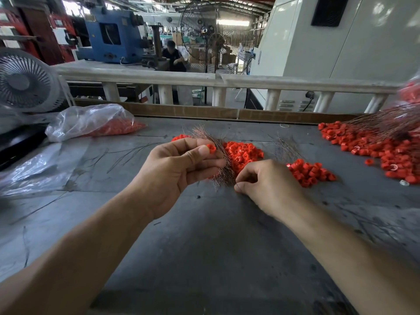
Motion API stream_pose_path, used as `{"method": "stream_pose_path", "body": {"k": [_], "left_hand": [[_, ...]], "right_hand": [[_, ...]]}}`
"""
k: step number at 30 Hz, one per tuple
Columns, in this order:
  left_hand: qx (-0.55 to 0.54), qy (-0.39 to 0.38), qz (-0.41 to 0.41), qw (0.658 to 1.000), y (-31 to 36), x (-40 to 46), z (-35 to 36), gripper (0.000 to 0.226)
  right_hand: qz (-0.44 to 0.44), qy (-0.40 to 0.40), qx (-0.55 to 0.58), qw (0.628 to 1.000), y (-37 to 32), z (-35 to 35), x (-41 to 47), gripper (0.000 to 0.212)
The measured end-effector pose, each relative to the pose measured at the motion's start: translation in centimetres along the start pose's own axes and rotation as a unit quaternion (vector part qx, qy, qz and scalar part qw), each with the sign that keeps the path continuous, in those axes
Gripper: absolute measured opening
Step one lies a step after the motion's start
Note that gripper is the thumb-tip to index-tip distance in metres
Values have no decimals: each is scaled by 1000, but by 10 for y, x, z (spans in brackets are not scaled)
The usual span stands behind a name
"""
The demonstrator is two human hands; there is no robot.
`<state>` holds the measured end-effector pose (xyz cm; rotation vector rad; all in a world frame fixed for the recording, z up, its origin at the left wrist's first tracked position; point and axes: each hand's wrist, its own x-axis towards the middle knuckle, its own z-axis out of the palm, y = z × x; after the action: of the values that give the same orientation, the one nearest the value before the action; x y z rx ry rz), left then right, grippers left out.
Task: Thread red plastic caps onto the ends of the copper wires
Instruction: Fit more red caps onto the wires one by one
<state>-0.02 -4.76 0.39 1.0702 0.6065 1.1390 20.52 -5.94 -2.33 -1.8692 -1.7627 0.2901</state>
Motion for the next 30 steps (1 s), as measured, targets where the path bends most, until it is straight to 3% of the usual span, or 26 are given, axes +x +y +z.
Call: {"method": "stream_pose_path", "body": {"k": [19, 25, 30], "left_hand": [[18, 0, 1, 1000, -1, 1, -3, 28], [27, -4, -1, 1000, -2, 0, -2, 27], [24, -8, -2, 1000, -1, 1, -3, 28]], "right_hand": [[-3, -38, 37, 999, -2, -10, -3, 10], [-6, -57, -13, 998, -3, -11, -3, 16], [5, -39, 54, 998, -2, -17, -2, 17]]}}
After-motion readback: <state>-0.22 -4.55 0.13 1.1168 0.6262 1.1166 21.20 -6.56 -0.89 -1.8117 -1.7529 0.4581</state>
